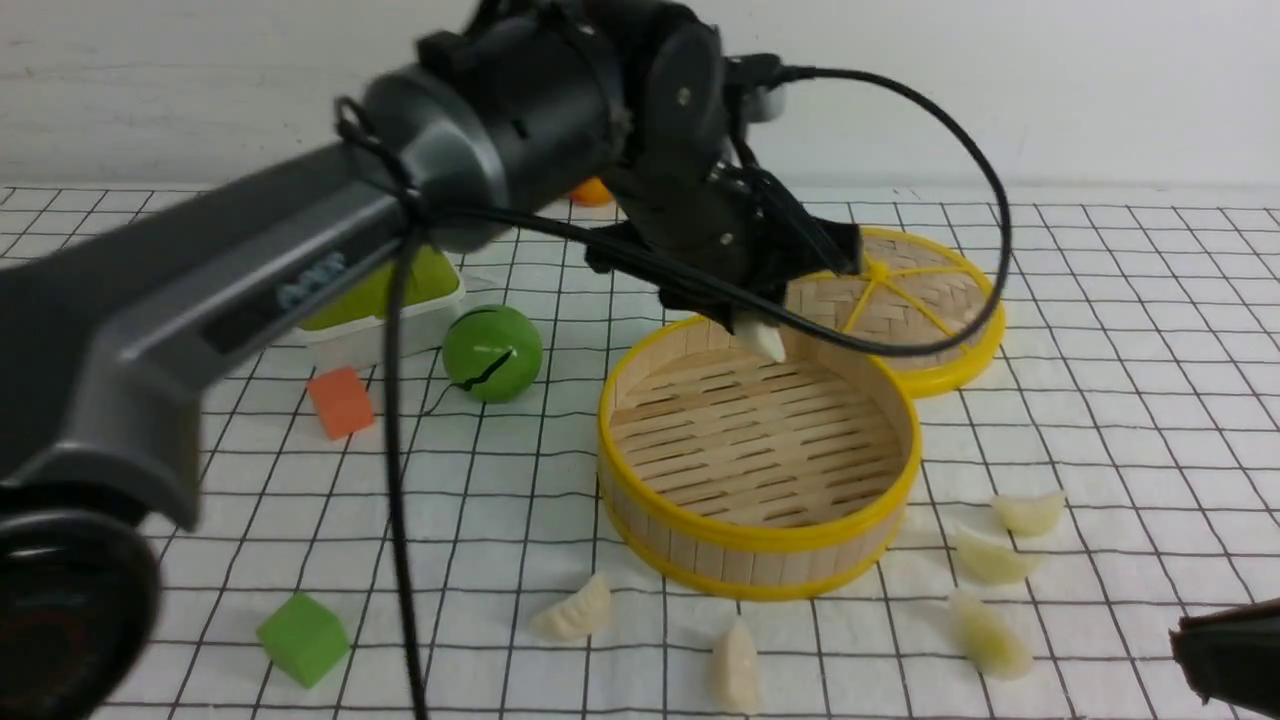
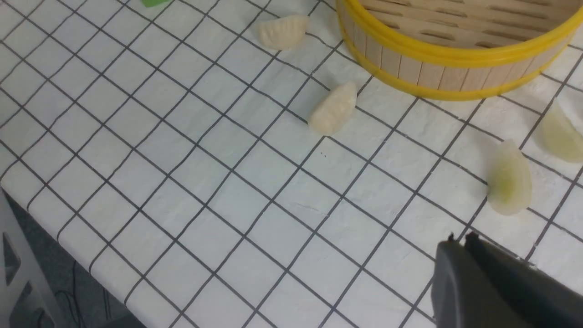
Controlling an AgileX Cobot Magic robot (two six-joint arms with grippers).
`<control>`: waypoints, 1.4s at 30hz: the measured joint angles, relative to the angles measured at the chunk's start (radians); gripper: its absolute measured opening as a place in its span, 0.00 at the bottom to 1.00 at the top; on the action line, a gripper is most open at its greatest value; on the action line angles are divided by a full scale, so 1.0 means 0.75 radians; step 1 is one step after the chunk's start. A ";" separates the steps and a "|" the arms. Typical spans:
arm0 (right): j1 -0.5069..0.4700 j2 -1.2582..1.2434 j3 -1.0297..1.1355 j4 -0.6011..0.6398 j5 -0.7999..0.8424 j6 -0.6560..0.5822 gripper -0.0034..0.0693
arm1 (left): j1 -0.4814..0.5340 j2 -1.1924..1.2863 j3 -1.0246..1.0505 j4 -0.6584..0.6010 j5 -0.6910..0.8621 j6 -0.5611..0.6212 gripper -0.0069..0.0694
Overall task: Put the dumplings into the steamer on the table with the white tablecloth.
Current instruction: 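Place the dumpling into the bamboo steamer basket with the left gripper, then reach for and grasp a dumpling on the table with the left gripper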
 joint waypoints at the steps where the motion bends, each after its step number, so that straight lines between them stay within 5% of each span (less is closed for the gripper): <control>1: 0.000 -0.002 0.000 0.005 0.007 0.000 0.07 | -0.008 0.040 -0.029 0.000 -0.001 0.000 0.36; 16: 0.000 -0.063 0.000 0.017 0.044 0.000 0.08 | -0.026 0.410 -0.244 0.118 -0.056 -0.119 0.36; 21: 0.000 -0.063 0.000 0.017 0.045 0.000 0.09 | -0.027 0.407 -0.257 0.215 -0.044 -0.123 0.48; 27: 0.000 -0.063 0.000 0.017 0.047 0.000 0.10 | -0.025 0.298 -0.377 0.270 0.221 -0.104 0.69; 32: 0.000 -0.063 0.000 0.017 0.045 0.000 0.10 | -0.025 0.090 -0.424 0.204 0.439 0.159 0.71; 42: 0.001 -0.063 0.000 0.020 0.038 0.000 0.11 | -0.024 -0.495 0.321 0.123 0.445 0.372 0.71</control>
